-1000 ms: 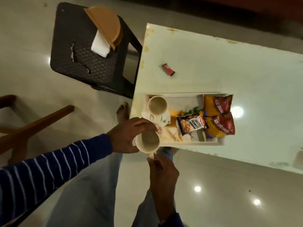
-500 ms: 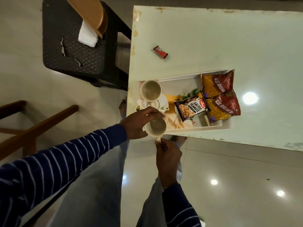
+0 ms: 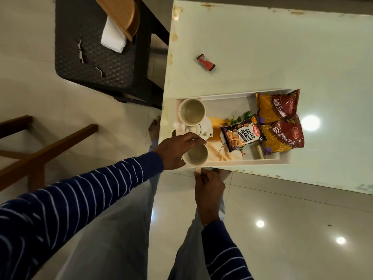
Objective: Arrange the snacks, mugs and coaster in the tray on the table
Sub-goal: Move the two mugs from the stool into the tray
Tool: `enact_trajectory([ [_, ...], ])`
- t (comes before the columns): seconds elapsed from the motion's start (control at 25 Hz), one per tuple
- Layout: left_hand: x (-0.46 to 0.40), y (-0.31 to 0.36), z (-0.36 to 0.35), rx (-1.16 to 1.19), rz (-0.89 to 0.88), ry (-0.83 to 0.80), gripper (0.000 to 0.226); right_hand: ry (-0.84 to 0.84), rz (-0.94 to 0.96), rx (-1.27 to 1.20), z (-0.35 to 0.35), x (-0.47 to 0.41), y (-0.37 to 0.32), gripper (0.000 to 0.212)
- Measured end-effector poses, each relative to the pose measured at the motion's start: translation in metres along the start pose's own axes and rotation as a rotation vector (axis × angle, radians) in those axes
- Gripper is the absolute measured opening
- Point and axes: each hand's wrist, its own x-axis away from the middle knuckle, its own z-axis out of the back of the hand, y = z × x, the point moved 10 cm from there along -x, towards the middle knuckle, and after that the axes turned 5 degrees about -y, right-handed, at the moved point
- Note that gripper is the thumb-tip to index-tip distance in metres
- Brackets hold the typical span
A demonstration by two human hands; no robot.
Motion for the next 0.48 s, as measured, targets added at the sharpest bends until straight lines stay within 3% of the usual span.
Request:
enact_trajectory([
  [0.28,0.001,0.006,0.002,-0.102,-0.057,0.042,0.086,-0.065,-0.069,0.008,-0.012,-0.004,0.011,0.018],
  [0.48,0.020,0.002,0.015,-0.200,-0.147,0.115,0.097,-0.114,-0.098,-0.056,0.012,0.005,0.003,0.032],
])
